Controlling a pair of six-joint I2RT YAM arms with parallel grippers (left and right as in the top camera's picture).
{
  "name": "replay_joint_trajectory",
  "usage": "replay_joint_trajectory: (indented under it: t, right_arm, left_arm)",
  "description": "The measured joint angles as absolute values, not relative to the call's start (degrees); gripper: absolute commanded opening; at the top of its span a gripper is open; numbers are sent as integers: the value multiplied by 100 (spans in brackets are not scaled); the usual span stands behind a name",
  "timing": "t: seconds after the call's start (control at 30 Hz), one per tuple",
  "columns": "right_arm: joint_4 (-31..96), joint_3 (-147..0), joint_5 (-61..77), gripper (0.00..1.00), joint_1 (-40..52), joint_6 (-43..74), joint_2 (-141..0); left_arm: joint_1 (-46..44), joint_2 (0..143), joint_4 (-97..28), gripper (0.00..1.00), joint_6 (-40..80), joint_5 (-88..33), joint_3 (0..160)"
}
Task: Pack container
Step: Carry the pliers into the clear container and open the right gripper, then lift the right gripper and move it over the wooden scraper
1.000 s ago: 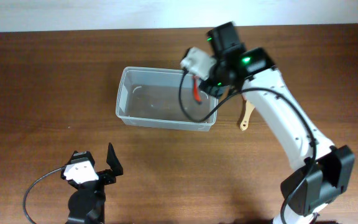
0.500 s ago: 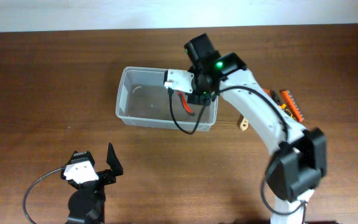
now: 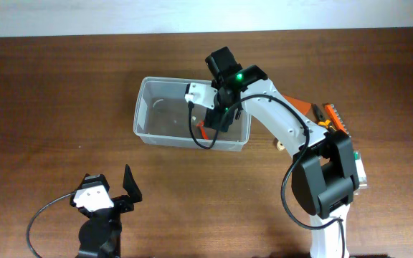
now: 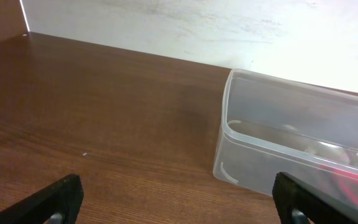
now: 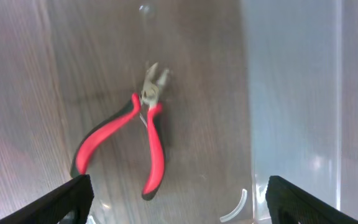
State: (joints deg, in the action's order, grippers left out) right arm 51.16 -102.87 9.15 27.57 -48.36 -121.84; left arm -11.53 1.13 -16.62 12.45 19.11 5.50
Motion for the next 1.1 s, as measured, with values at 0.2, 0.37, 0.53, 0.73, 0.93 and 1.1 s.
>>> replay_joint_trajectory:
  t: [0.2, 0.37, 0.53, 0.73, 0.93, 1.1]
  right_arm:
    - [5662, -10886, 438, 80, 2753, -3479, -12130]
    - [7395, -11828, -532, 60, 2596, -1728, -11760]
    - [8250, -12414, -834, 61, 1931, -305, -11323]
    - [8379, -12361, -366, 99, 1004, 644, -11308]
    - [8315, -12322, 423, 99, 185, 1103, -11373]
    - [8112, -12038, 567, 99, -180, 1509, -11459]
  left_arm:
    - [-1153, 113, -1662, 99, 1245, 1911, 550]
    - [-1153, 113, -1662, 99, 1245, 1911, 550]
    - [-1153, 113, -1662, 99, 1245, 1911, 550]
    - [-1153, 113, -1662, 99, 1245, 1911, 550]
    - [-1153, 113, -1660, 99, 1245, 1911, 550]
    - [-1153, 113, -1662, 99, 1245, 1911, 550]
